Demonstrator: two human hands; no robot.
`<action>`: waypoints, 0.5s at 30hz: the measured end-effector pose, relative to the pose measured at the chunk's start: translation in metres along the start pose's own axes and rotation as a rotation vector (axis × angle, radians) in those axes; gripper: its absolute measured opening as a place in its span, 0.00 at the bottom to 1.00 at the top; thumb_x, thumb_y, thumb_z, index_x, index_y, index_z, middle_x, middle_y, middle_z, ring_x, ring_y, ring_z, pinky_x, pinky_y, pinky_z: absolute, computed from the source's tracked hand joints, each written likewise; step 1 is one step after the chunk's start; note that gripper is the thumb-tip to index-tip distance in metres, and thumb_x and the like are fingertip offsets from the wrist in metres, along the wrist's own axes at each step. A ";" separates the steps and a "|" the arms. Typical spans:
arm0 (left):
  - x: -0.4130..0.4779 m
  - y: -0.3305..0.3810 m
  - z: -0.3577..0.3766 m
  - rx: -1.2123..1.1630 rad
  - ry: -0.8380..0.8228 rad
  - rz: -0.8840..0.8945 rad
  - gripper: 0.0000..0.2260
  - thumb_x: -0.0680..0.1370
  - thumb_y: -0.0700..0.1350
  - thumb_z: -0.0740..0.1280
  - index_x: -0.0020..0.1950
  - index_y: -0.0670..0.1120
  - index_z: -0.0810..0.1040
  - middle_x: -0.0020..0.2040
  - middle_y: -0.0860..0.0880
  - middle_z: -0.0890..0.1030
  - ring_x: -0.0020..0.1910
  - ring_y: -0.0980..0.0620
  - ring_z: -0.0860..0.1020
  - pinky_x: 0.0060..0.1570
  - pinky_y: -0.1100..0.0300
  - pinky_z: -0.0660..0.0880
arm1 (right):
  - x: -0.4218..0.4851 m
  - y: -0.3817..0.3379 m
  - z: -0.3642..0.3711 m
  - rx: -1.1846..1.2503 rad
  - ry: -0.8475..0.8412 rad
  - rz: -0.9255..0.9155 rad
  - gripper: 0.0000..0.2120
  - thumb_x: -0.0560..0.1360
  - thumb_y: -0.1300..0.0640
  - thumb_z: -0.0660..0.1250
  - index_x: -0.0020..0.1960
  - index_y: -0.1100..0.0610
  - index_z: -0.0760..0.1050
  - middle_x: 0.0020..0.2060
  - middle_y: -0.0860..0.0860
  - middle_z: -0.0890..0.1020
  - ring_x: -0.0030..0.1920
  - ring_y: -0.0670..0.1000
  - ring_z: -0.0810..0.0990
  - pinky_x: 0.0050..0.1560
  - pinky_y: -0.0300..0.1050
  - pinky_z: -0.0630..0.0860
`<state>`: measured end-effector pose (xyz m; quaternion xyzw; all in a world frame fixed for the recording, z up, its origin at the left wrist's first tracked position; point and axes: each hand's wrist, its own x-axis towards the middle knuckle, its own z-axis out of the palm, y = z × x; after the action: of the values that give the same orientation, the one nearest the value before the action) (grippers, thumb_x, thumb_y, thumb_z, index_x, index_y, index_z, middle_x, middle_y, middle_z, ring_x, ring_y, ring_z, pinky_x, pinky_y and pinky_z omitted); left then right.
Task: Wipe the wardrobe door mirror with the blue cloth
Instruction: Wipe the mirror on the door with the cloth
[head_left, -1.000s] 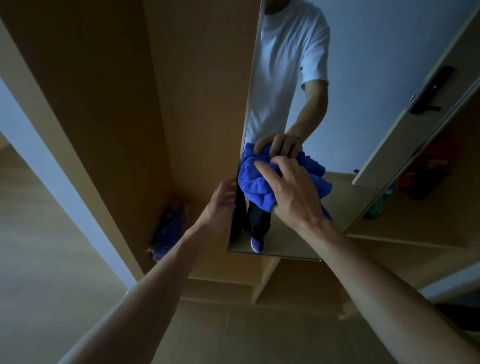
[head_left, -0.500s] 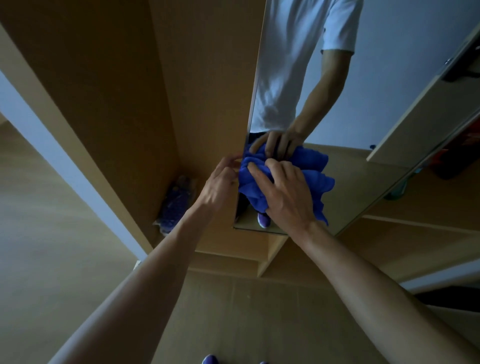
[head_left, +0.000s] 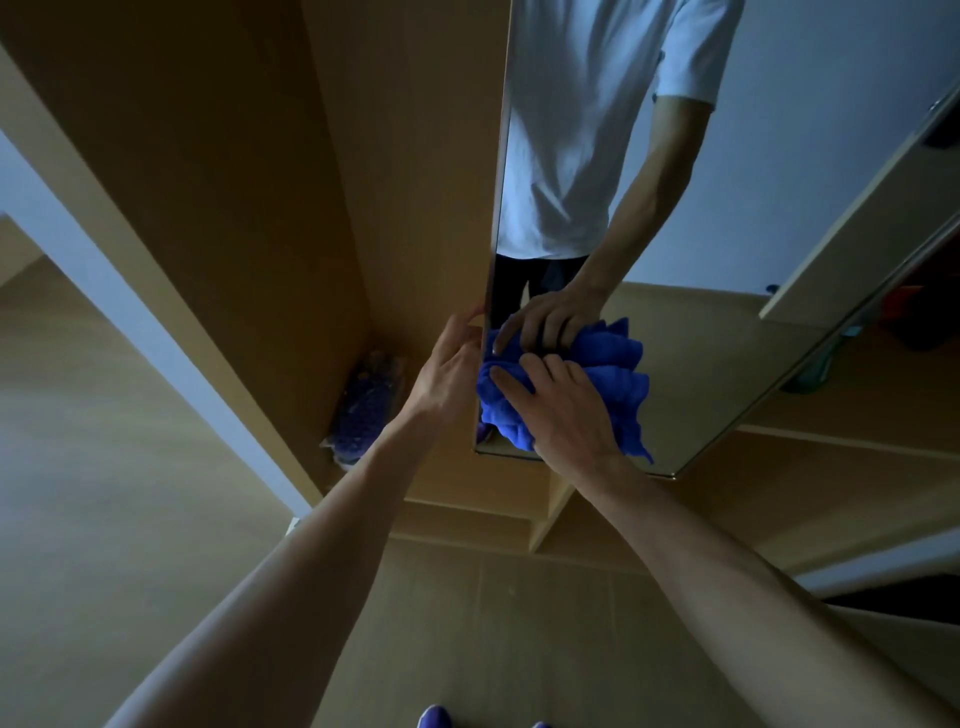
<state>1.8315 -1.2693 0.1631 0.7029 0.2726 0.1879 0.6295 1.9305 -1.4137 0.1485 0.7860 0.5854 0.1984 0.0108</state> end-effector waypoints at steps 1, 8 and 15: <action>-0.002 -0.003 0.000 -0.002 -0.006 -0.007 0.24 0.76 0.53 0.58 0.72 0.68 0.68 0.69 0.50 0.77 0.68 0.46 0.77 0.70 0.39 0.71 | 0.000 0.004 -0.006 0.022 0.022 0.022 0.26 0.73 0.57 0.67 0.72 0.54 0.72 0.58 0.58 0.77 0.51 0.59 0.75 0.53 0.54 0.73; -0.006 -0.019 0.002 0.013 -0.041 -0.045 0.24 0.78 0.54 0.60 0.76 0.60 0.66 0.70 0.48 0.77 0.67 0.44 0.77 0.70 0.38 0.70 | 0.001 0.049 -0.055 0.070 0.232 0.141 0.32 0.69 0.62 0.75 0.72 0.53 0.73 0.57 0.58 0.76 0.52 0.59 0.74 0.52 0.54 0.71; -0.009 -0.023 0.015 -0.009 -0.038 -0.040 0.26 0.74 0.47 0.60 0.67 0.71 0.65 0.57 0.66 0.79 0.55 0.72 0.77 0.61 0.56 0.72 | -0.004 0.061 -0.054 0.038 0.312 0.102 0.30 0.71 0.59 0.76 0.71 0.52 0.74 0.57 0.57 0.77 0.52 0.59 0.75 0.52 0.54 0.71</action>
<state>1.8299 -1.2849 0.1391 0.6980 0.2735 0.1630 0.6414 1.9683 -1.4480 0.2119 0.7744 0.5431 0.3072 -0.1051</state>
